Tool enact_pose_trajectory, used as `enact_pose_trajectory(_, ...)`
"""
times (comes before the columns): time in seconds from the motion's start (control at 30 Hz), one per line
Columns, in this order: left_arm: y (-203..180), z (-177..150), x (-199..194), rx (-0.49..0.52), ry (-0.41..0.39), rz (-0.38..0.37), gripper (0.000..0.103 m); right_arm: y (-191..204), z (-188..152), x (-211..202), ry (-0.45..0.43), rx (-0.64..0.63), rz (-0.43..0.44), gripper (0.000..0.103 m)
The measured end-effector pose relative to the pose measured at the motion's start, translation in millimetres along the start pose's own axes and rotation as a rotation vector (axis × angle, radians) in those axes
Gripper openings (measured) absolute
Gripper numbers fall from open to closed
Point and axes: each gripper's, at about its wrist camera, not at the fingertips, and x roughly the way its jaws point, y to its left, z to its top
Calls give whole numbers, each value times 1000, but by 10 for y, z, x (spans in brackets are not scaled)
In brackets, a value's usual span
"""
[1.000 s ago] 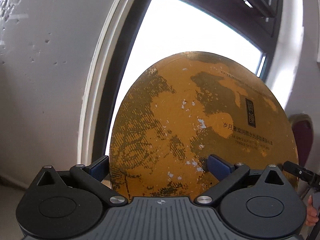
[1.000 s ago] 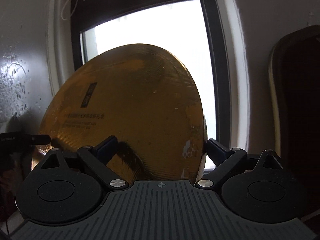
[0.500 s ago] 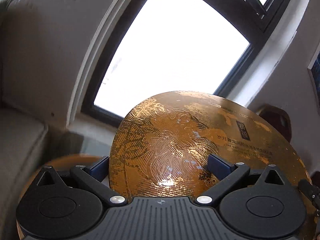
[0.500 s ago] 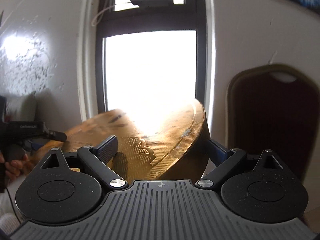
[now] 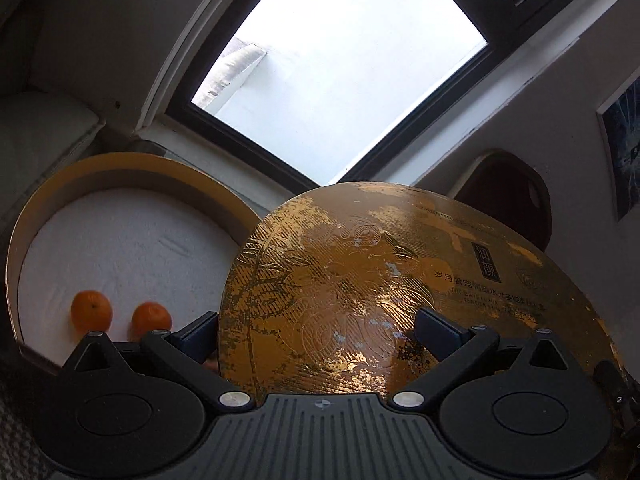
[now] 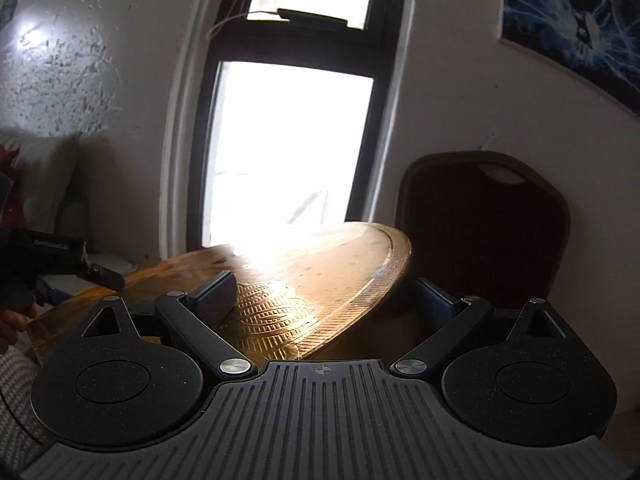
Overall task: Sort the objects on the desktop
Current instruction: 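Tilt the gold lid down toward the box with both grippers, then lower the lid flat onto the box rim with both grippers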
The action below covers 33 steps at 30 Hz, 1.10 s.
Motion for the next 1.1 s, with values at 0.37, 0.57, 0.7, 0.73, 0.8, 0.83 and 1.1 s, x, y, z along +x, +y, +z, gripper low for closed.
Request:
enact_pose_trajectory(0.37, -408, -460, 3, 79, 87, -88, 101, -229, -267, -669, 53, 89, -185, 95)
enact_pose_trajectory(0.57, -517, -543, 110, 118, 128, -102, 101, -298, -385, -809, 77, 139, -242, 95)
enact_pose_trajectory(0.7, -492, -495, 106, 132, 119, -90, 100, -309, -404, -751, 87, 155, -237, 95)
enact_pose_trajectory(0.73, -472, -472, 88, 135, 111, -84, 100, -304, -395, -710, 88, 157, -230, 95)
enact_pose_trajectory(0.8, -404, -419, 56, 137, 90, -68, 100, -282, -371, -602, 92, 162, -209, 95)
enact_pose_trajectory(0.83, -358, -392, 34, 138, 77, -58, 100, -265, -364, -546, 95, 164, -195, 95)
enact_pose_trajectory(1.1, 180, -100, -126, 138, -40, 76, 100, 93, -342, 168, 120, 182, -32, 95)
